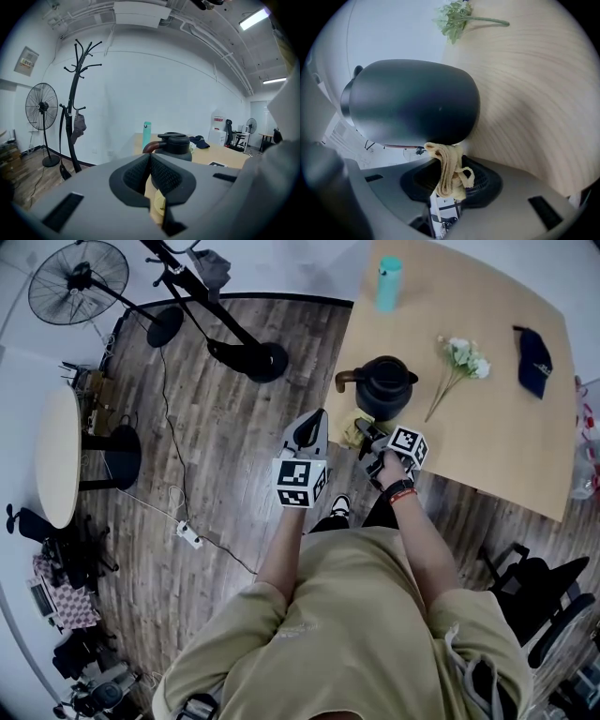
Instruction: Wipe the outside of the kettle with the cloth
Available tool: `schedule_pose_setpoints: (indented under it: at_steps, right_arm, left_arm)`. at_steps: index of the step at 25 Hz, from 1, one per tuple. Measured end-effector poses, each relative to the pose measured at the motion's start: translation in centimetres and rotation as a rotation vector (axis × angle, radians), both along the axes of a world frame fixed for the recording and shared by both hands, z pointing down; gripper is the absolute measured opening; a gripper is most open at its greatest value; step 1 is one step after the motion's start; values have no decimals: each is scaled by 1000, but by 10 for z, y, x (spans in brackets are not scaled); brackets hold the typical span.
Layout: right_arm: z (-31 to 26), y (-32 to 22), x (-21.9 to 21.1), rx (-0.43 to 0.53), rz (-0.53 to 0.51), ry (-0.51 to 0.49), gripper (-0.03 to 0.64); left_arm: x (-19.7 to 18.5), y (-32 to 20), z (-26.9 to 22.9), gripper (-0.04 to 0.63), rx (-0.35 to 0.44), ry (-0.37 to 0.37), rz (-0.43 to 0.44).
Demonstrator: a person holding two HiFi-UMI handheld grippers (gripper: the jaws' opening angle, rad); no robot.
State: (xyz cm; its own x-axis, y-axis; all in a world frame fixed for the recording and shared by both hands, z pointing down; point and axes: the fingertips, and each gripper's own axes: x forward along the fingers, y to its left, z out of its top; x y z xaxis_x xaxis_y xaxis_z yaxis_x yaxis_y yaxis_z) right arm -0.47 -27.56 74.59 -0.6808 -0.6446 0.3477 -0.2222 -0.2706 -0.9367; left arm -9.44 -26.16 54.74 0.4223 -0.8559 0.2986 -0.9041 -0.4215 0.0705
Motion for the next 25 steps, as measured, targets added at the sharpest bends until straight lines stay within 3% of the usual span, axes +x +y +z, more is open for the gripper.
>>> schedule_pose_setpoints:
  at_steps: [15, 25]
  right_arm:
    - [3, 17, 40, -38, -179, 29, 137]
    - [2, 22, 70, -52, -172, 96, 137]
  left_arm:
    - [42, 1, -5, 21, 2, 11, 21]
    - [57, 2, -11, 21, 7, 35, 18]
